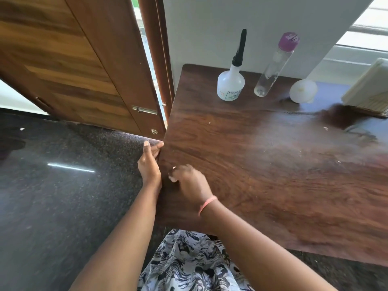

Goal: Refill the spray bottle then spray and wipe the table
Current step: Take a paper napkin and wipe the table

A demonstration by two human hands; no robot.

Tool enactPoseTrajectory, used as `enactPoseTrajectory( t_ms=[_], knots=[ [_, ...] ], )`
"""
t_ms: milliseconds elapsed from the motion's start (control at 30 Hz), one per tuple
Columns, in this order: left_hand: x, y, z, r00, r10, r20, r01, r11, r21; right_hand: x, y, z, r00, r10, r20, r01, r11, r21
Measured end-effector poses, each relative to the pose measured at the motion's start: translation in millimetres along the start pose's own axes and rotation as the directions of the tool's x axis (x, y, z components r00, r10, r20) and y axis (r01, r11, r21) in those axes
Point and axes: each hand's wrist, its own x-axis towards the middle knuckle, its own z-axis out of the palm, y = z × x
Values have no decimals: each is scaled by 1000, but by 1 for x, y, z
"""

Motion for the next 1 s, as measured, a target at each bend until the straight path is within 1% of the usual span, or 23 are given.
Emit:
enactPoseTrajectory(
  t_ms=[33,67,100,133,167,200,267,367,400,467,533,567,633,667,700,733,800,833,867,900,933,967,1000],
  knots=[
    [-2,3,0,999,-39,11,40,999,-35,5,8,-6,997,42,-68,-36,995,89],
    [-3,6,0,997,-67,26,68,995,-67,11,18,-15,981,97,-166,-72,986,152],
    [-2,7,-2,995,-86,43,89,992,-88,20,26,-23,956,153,-251,-107,977,186],
    [-1,8,-3,993,-98,63,105,988,-110,29,33,-31,934,197,-297,-140,969,202],
    [-1,9,-3,991,-111,79,121,984,-132,37,37,-40,921,237,-308,-180,963,201],
    [0,10,-5,989,-125,78,136,979,-151,47,37,-45,918,272,-288,-223,956,191],
    [1,10,-6,986,-148,81,160,974,-162,57,34,-46,933,298,-200,-283,954,102],
    [3,13,-9,977,-182,109,199,964,-176,58,18,-28,971,223,-87,-230,969,-87],
    [5,17,-13,970,-205,134,228,955,-191,52,12,-18,984,175,-40,-179,974,-138],
    [13,27,-20,956,-238,174,275,932,-236,31,0,3,995,24,92,-6,982,-189],
    [20,38,-24,958,-236,165,273,926,-261,2,-9,17,979,-138,152,161,975,-152],
    [24,43,-24,964,-223,146,255,931,-261,-12,-12,20,956,-235,176,257,960,-110],
    [30,52,-18,972,-199,127,225,943,-245,-29,-6,21,867,-441,232,467,882,-68],
    [32,57,-12,972,-192,135,218,950,-225,-28,2,17,836,-503,220,527,847,-67],
    [34,60,-6,972,-185,144,212,956,-202,-22,13,8,833,-516,197,538,840,-72],
    [34,63,0,971,-179,155,206,963,-176,-15,27,-1,857,-497,136,508,859,-64],
    [36,64,15,969,-174,176,195,974,-111,0,68,-29,938,-346,33,347,928,-135],
    [35,63,24,967,-177,182,193,978,-74,4,94,-47,971,-238,-37,228,958,-173],
    [34,61,31,967,-178,180,187,982,-32,4,121,-64,983,-98,-153,68,980,-186],
    [32,58,37,969,-172,178,174,985,7,0,144,-82,966,74,-248,-117,980,-162],
    [31,54,44,970,-166,180,162,986,37,-5,163,-98,918,240,-315,-299,942,-155],
    [28,53,50,969,-166,183,158,986,58,-11,175,-108,860,362,-359,-438,885,-156],
    [27,52,54,969,-171,178,159,984,75,-14,177,-110,830,415,-372,-502,846,-177]
  ],
)
